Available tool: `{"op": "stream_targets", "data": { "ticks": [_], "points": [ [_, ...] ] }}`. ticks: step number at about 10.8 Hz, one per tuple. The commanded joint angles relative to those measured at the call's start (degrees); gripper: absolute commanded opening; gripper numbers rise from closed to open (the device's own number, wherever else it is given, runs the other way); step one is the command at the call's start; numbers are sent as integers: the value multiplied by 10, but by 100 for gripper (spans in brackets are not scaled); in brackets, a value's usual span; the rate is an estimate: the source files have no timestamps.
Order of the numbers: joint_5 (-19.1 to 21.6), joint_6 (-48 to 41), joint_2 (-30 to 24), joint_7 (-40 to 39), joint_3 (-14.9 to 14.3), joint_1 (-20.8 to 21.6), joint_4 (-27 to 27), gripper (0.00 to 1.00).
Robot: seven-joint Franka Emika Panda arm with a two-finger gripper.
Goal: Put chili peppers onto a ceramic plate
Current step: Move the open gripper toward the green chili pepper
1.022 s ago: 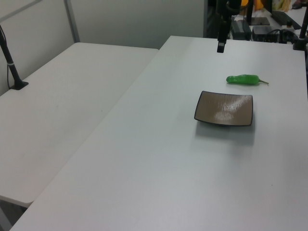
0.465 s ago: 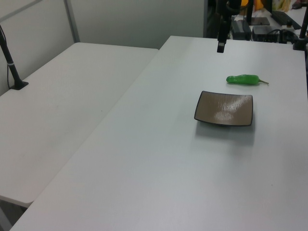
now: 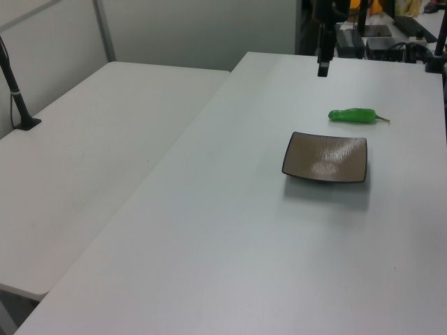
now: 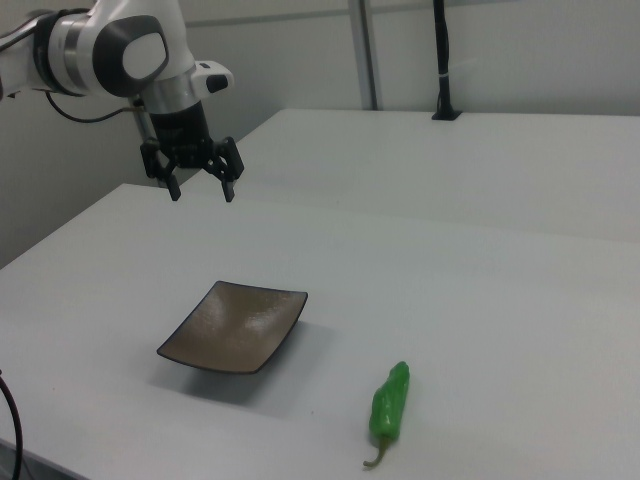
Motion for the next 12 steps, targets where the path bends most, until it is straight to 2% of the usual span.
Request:
{"op": "stream_targets", "data": {
  "ticks": [1, 5, 8, 12],
  "points": [
    [0, -24, -6, -103, -7, 0, -9, 100],
    [-1, -35, -6, -111, -7, -56, -13, 100],
    [-5, -31, 0, -117, -7, -126, -13, 100],
    [-11, -27, 22, -179, -20, -201, -21, 100]
  ]
}}
